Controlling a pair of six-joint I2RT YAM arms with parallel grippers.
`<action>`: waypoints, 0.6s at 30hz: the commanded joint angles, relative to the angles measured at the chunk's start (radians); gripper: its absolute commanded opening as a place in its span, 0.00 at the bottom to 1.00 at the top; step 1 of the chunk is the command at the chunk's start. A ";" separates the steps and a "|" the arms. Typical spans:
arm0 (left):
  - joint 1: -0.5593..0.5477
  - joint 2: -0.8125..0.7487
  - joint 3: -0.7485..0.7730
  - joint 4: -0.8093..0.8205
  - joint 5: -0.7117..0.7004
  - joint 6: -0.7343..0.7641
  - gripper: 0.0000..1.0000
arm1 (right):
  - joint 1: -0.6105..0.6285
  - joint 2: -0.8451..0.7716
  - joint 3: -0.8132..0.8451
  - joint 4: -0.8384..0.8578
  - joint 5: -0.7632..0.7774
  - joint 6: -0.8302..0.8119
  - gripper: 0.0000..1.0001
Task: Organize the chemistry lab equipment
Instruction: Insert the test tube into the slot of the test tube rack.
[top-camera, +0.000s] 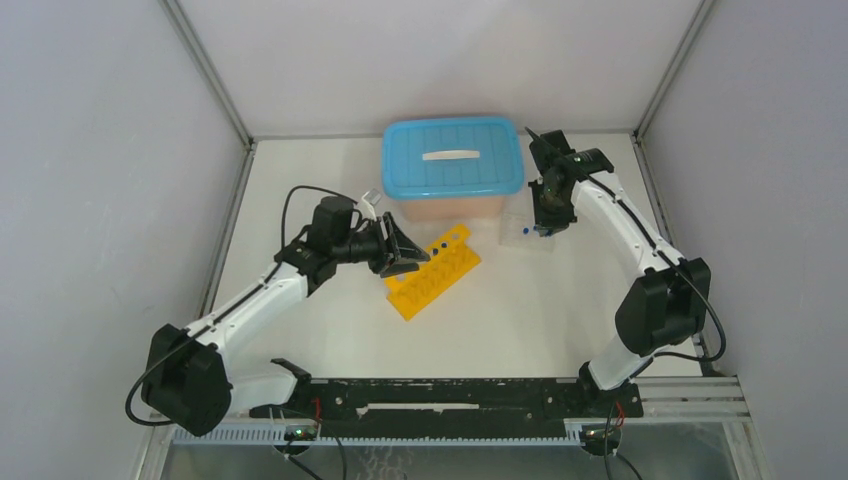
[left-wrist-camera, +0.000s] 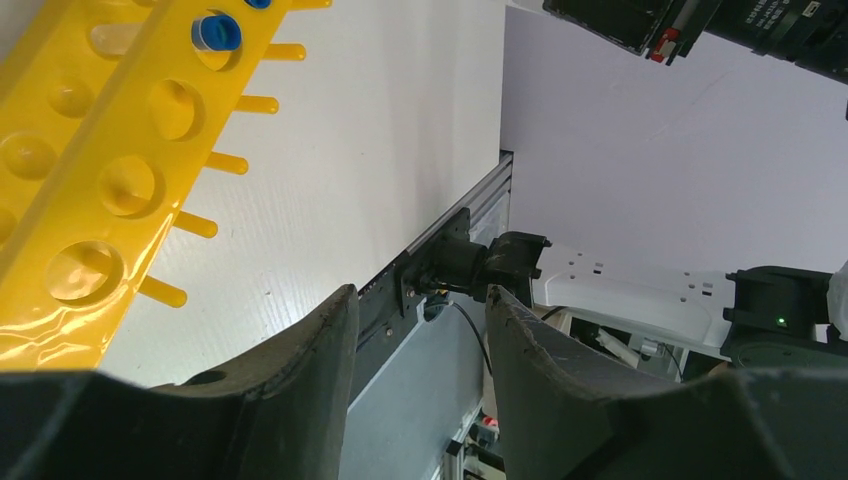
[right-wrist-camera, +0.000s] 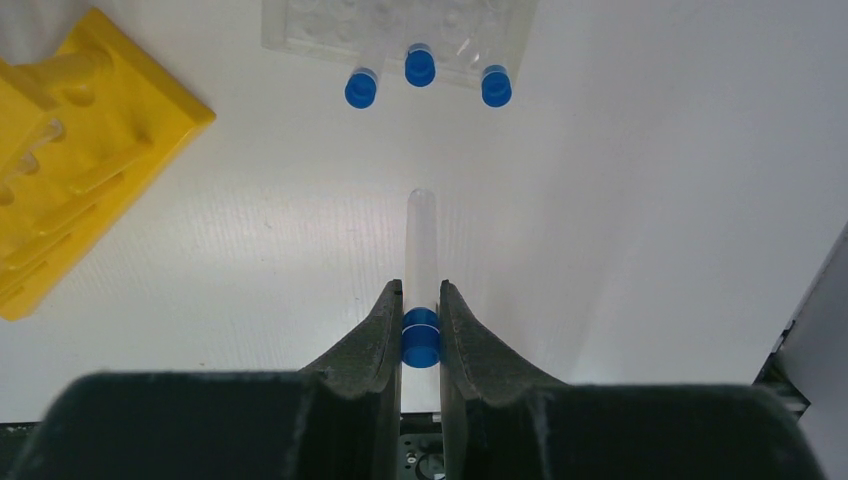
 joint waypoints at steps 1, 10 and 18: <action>0.010 0.002 0.070 0.033 0.028 0.035 0.54 | -0.008 -0.040 -0.030 0.060 0.004 0.000 0.12; 0.024 0.012 0.067 0.032 0.045 0.041 0.54 | -0.013 -0.031 -0.090 0.151 0.029 0.007 0.12; 0.039 0.025 0.069 0.032 0.062 0.047 0.53 | -0.016 -0.009 -0.113 0.204 0.050 0.010 0.12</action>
